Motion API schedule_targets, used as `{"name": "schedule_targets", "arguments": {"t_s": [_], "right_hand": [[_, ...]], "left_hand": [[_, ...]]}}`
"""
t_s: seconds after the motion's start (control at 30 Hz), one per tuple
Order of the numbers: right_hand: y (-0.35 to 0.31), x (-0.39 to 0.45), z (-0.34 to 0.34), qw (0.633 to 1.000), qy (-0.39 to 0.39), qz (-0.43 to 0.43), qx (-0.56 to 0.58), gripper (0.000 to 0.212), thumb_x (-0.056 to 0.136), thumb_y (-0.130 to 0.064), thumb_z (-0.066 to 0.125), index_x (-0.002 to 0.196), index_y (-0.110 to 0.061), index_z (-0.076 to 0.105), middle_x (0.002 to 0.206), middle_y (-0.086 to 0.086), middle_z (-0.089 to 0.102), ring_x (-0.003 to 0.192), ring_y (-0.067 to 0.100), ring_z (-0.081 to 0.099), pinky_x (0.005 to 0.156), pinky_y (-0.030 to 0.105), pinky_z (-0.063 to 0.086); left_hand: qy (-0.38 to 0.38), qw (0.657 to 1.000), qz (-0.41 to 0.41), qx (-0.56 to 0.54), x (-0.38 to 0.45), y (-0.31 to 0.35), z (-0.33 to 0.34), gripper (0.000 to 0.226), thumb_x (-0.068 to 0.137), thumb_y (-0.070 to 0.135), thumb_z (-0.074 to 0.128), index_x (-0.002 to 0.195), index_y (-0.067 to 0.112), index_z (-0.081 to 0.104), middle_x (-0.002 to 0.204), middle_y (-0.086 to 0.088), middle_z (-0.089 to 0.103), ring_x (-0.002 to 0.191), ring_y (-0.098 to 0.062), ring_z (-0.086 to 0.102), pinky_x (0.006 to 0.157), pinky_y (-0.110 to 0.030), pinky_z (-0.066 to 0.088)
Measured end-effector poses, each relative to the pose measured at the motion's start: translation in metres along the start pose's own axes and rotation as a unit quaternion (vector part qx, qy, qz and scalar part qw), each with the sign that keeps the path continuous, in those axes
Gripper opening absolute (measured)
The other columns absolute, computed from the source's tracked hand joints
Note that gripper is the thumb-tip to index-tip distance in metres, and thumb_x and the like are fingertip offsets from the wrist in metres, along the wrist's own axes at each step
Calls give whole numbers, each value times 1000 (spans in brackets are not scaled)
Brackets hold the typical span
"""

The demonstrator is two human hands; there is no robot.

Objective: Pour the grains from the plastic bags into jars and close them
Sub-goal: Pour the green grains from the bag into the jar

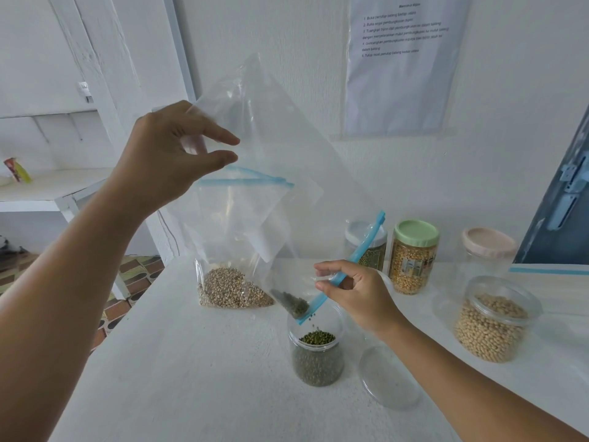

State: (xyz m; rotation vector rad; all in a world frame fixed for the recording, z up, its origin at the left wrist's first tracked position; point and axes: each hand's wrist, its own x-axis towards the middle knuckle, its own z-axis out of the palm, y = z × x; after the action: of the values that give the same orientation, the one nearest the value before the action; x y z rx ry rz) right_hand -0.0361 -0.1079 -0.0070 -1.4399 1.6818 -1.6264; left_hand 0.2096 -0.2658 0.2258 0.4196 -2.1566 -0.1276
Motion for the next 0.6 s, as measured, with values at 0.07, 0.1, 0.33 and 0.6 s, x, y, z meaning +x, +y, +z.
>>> {"name": "schedule_targets", "arguments": {"t_s": [0.07,0.1,0.33,0.6], "right_hand": [[0,0,0,1000,0,2,5,30,89,-14,81,117,-25,77,106,-11,77,77,2,70,74,18,57],[0,0,0,1000,1,2,7,30,89,-14,81,116,-25,78,105,-11,77,75,2,69,74,18,56],[3,-2,-1,1000,1,1,4,31,88,-12,82,116,-24,78,104,-12,77,74,2,67,73,17,55],[4,-1,-3,1000,-5,6,4,30,88,-14,82,115,-26,78,104,-13,77,75,7,69,76,22,59]], "left_hand": [[-3,1000,4,1,1,2,0,22,84,30,86,105,27,80,91,2,66,91,-16,63,86,-20,44],[-3,1000,7,2,1,2,1,22,84,29,86,105,27,80,91,2,66,91,-14,63,85,-19,44],[-6,1000,-2,6,0,3,6,23,84,28,86,105,23,81,91,12,64,89,-12,62,82,-9,42],[-15,1000,1,6,0,2,7,27,80,32,89,105,26,81,90,12,64,90,-10,62,88,-23,45]]}}
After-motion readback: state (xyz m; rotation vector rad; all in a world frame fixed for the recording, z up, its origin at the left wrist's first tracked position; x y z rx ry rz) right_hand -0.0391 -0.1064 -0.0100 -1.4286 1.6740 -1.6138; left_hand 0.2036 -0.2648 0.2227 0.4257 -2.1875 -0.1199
